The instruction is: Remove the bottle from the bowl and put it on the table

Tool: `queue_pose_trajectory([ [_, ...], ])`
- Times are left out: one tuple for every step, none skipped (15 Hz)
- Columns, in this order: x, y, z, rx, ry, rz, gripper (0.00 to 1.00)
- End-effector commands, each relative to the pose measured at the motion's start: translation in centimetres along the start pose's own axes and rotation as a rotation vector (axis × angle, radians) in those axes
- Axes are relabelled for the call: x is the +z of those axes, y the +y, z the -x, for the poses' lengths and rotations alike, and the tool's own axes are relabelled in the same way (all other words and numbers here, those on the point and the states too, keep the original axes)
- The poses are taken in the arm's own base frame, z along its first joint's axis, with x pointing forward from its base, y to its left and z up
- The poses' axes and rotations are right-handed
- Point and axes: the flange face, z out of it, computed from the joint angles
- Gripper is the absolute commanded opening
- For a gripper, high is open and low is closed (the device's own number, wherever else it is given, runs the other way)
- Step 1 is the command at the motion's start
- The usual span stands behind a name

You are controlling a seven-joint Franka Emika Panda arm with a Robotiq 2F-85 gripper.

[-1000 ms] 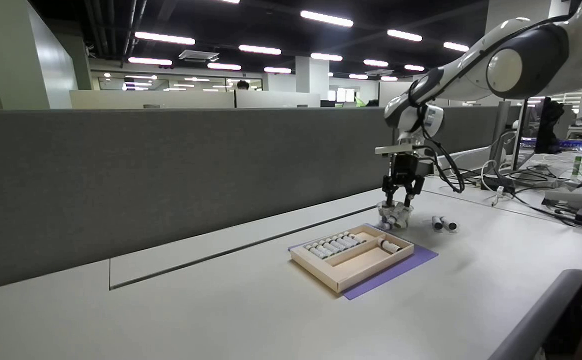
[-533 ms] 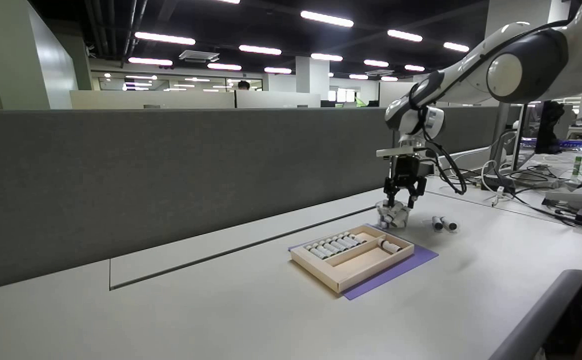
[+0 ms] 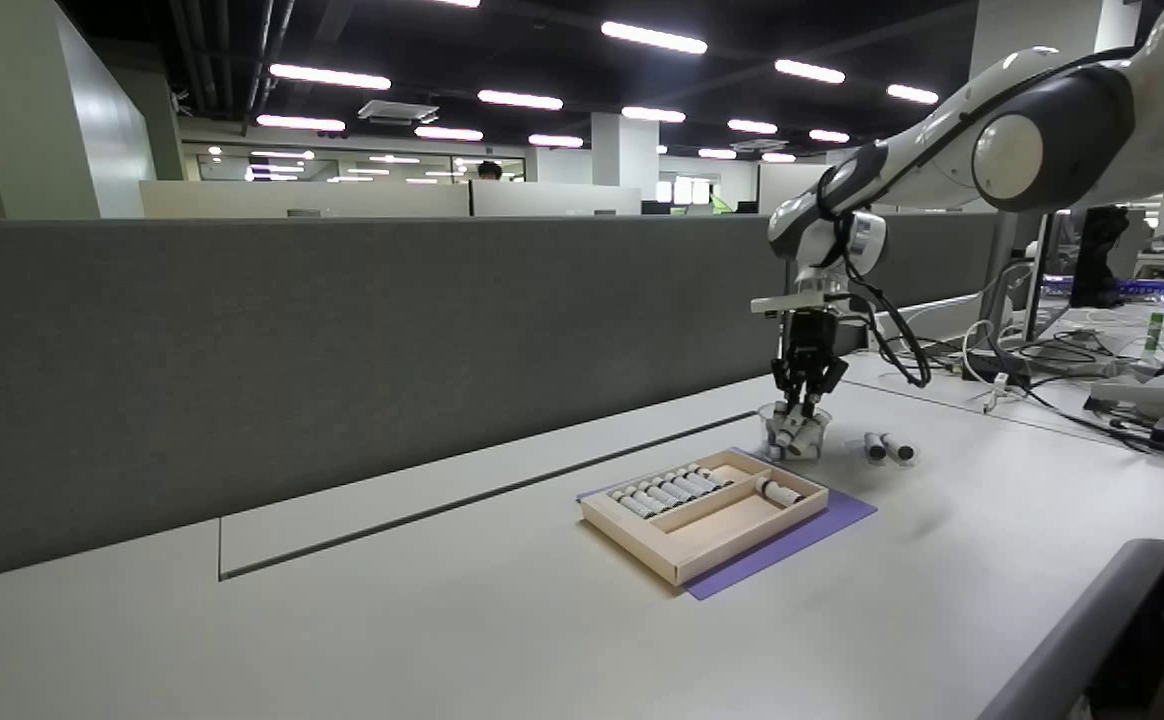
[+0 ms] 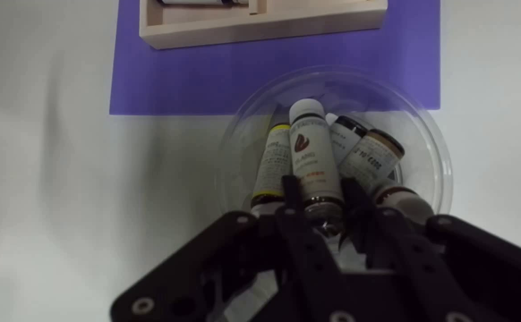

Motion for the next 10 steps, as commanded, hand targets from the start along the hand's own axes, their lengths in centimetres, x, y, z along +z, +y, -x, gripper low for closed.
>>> queue_pose_trajectory([
  [-0.7, 0.0, 0.2, 0.026, -0.010, 0.015, 0.05],
  [-1.4, 0.0, 0.5, 0.016, -0.012, 0.007, 0.05],
  [-1.9, 0.0, 0.8, 0.008, -0.015, 0.002, 0.05],
  [-2.7, 0.1, 1.4, -0.005, -0.023, -0.001, 0.05],
  [-3.5, 0.1, 1.8, -0.017, -0.022, -0.010, 0.05],
  [-4.6, 0.1, 2.5, -0.032, -0.023, -0.024, 0.05],
  [-5.6, 0.0, 3.1, -0.050, -0.019, -0.038, 0.05],
  [-6.9, -0.1, 3.9, -0.074, -0.011, -0.053, 0.05],
  [-7.8, -0.1, 4.7, -0.097, -0.006, -0.062, 0.05],
  [-9.0, -0.1, 5.4, -0.121, 0.005, -0.075, 0.05],
])
